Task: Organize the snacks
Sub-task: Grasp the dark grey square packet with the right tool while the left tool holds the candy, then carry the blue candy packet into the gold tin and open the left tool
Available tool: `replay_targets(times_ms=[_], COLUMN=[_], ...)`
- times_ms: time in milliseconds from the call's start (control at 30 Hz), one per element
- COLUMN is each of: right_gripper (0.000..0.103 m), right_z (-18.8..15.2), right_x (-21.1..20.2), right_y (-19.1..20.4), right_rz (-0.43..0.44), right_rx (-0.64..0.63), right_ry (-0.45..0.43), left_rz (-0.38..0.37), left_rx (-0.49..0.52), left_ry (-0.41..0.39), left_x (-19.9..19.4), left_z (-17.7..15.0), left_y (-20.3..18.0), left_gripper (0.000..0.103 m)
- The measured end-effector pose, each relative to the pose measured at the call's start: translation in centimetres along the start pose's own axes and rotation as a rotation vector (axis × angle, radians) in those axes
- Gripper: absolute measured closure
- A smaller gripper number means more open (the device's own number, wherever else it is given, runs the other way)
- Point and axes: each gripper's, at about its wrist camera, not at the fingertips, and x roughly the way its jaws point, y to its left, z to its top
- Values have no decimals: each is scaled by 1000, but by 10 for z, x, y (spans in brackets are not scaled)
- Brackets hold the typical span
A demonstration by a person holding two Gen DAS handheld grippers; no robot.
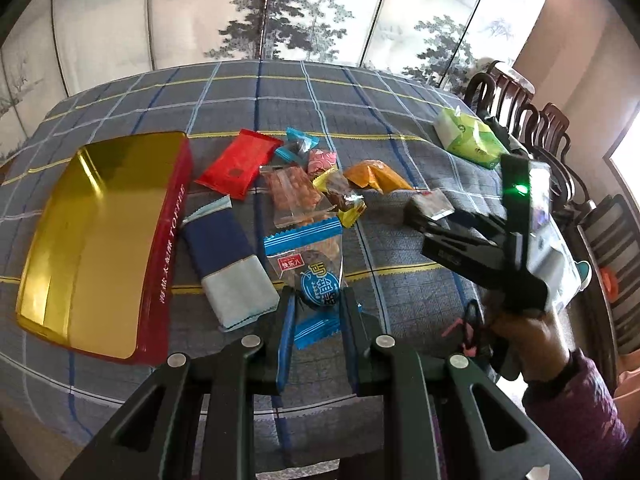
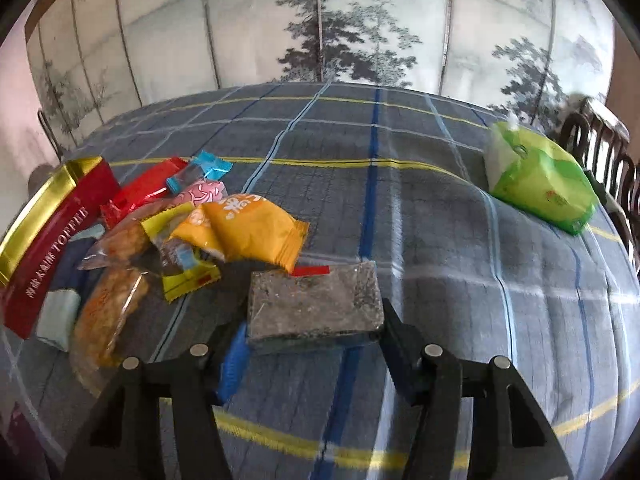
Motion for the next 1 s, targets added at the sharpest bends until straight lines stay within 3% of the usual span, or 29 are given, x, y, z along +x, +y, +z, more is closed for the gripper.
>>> replay_targets(times_ms=[167,567,767,1000], right_gripper=[43,43,43,43], right_z=[-17,-23,-29,-31], right_x=[-14,-28,-33,-32], right_y=[-13,-23,-22,-21], right_rz=[-18,-75,-78,-73], right_rx=[75,122,117,115], right_ry=[-7,-56,-68,-64], left_rz=[5,40,130,241], left_rx=[-2,-50,-110,-131], left_ry=[-8,-58,-90,-72], left_x=[-2,-20,-28,-8], left_z=[-1,15,34,56], left_y=[2,36,87,145], left_gripper=[85,85,85,84])
